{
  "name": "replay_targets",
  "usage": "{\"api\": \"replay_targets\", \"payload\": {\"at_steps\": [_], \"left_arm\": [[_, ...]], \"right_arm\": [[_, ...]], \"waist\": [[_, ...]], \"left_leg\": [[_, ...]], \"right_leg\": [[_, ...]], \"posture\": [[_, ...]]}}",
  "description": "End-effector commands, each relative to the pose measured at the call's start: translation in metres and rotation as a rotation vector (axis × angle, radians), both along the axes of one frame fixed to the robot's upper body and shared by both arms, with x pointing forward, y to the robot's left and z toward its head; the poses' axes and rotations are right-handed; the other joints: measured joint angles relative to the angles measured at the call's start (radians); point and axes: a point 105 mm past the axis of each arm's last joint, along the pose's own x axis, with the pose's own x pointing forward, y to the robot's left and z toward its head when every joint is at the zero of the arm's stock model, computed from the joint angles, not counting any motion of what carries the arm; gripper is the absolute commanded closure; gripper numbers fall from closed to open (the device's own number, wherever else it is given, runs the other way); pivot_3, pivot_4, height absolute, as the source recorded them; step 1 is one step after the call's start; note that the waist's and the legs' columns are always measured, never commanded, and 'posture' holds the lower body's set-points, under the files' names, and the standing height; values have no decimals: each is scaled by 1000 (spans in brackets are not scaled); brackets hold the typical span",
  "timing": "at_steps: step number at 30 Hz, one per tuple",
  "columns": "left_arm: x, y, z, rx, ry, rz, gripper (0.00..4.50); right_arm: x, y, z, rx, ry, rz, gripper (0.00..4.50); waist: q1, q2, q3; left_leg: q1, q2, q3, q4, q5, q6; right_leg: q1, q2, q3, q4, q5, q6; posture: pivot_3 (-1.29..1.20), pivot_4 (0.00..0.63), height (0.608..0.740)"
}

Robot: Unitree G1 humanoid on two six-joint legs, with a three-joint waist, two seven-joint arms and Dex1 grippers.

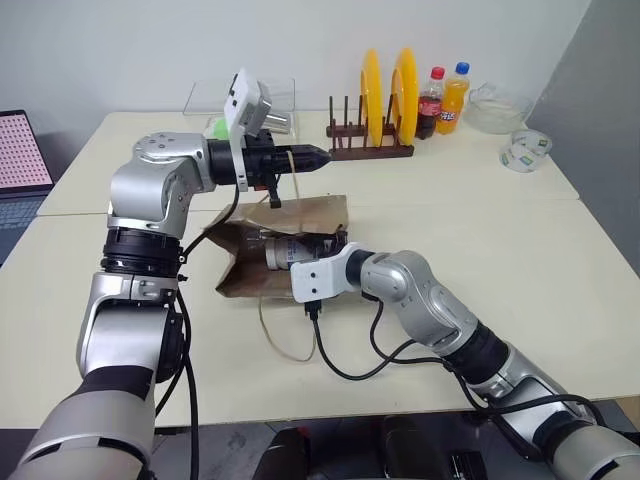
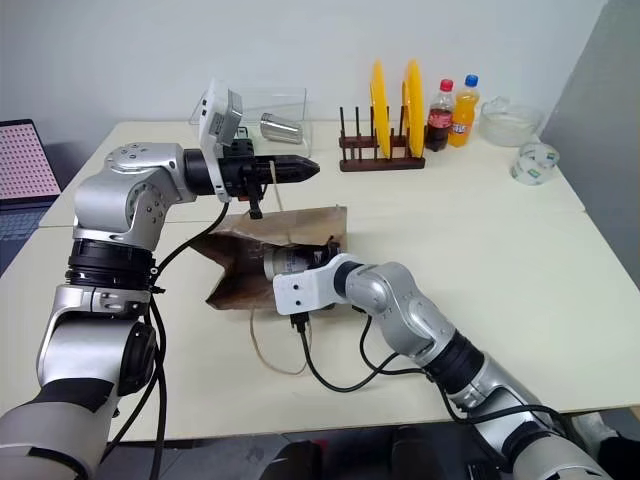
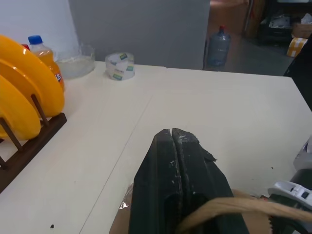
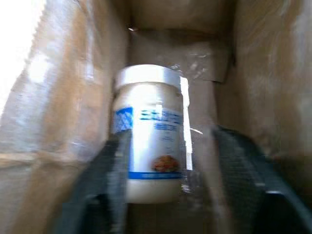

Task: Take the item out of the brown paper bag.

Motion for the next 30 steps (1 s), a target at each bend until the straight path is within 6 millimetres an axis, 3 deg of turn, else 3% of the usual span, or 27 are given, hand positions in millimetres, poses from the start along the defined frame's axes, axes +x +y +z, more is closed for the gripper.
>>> {"api": "replay_targets", "payload": {"at_steps": [1,5,10,19,30], "left_arm": [[-5,-2,12,-8,-56,-13,4500],[-4,-1,11,-15,-53,0,4500],[-3,-5,13,-32,-50,0,4500],[1,-10,13,-40,-54,3,4500],[3,-15,13,-44,-60,-6,4500]], "right_arm": [[-4,-6,26,40,-63,3,1475],[-15,-21,33,44,-33,5,1475],[-22,-20,30,-2,49,-10,1475],[-23,-1,36,-73,-6,17,1475],[-23,15,25,-171,14,65,1475]], "waist": [[0,0,0],[1,0,0],[-1,0,0],[0,0,0],[1,0,0]], "left_leg": [[0,0,0,0,0,0],[0,0,0,0,0,0],[0,0,0,0,0,0],[0,0,0,0,0,0],[0,0,0,0,0,0]], "right_leg": [[0,0,0,0,0,0],[0,0,0,0,0,0],[0,0,0,0,0,0],[0,0,0,1,0,0],[0,0,0,0,0,0]], "posture": [[0,150,740],[0,150,740],[0,150,740],[0,150,740],[0,150,740]]}}
